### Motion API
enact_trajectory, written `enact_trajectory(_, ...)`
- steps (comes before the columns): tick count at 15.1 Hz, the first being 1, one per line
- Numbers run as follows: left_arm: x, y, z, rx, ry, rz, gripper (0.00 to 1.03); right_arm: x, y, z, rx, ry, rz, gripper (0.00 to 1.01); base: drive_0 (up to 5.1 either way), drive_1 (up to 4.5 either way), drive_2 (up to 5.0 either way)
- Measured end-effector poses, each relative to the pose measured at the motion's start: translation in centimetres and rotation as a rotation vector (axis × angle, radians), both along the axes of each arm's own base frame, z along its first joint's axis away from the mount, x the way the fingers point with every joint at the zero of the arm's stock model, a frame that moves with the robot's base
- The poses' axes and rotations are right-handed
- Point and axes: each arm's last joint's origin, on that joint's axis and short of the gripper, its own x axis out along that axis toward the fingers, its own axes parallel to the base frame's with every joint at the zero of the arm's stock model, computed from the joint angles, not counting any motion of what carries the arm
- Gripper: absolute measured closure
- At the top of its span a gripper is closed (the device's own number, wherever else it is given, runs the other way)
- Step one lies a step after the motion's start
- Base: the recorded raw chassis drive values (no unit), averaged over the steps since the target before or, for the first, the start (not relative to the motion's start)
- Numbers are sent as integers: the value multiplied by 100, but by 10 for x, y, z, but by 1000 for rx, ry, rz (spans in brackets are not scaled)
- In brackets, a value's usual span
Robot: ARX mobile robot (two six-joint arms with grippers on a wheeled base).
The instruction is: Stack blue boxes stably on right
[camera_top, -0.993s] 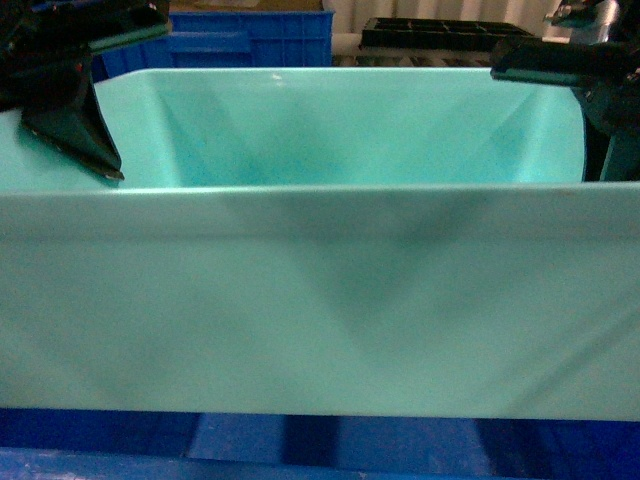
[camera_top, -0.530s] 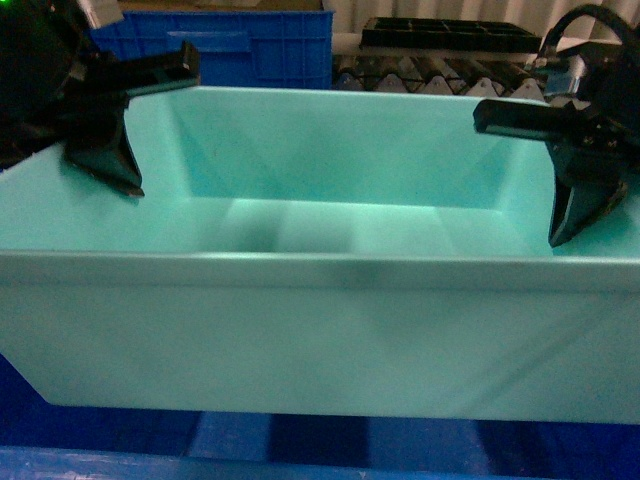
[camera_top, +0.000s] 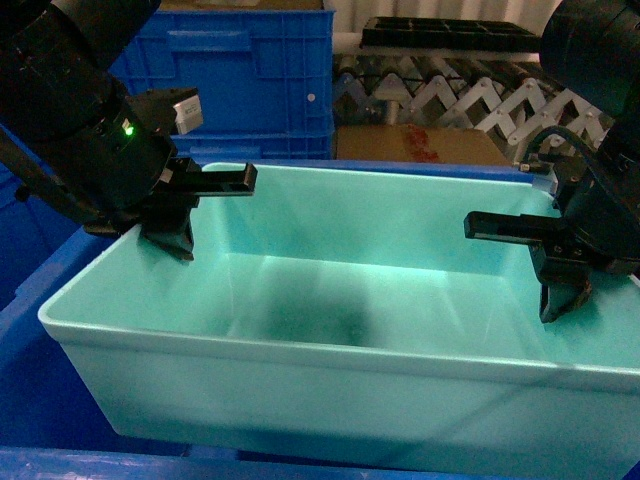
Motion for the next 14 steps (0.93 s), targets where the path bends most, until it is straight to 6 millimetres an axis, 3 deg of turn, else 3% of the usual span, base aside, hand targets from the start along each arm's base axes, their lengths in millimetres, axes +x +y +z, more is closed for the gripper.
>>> enact_trajectory(6,1,-6,8,-15,-2,-6,100,5,-7,14,-23,9,49,89,0,0,0)
enact_trajectory(12,0,-14,9,-26,-7,-42,41,5,-2,24,0,47,168,30,0,0,0)
enact_trajectory(13,-1,-15,9,-26,-6,-45,22,5,-2,24,0,47,173,10,0,0,0)
enact_trajectory(14,-1,-15,9,-27,-6,-47,6,5,-2,24,0,46,175,3,0,0,0)
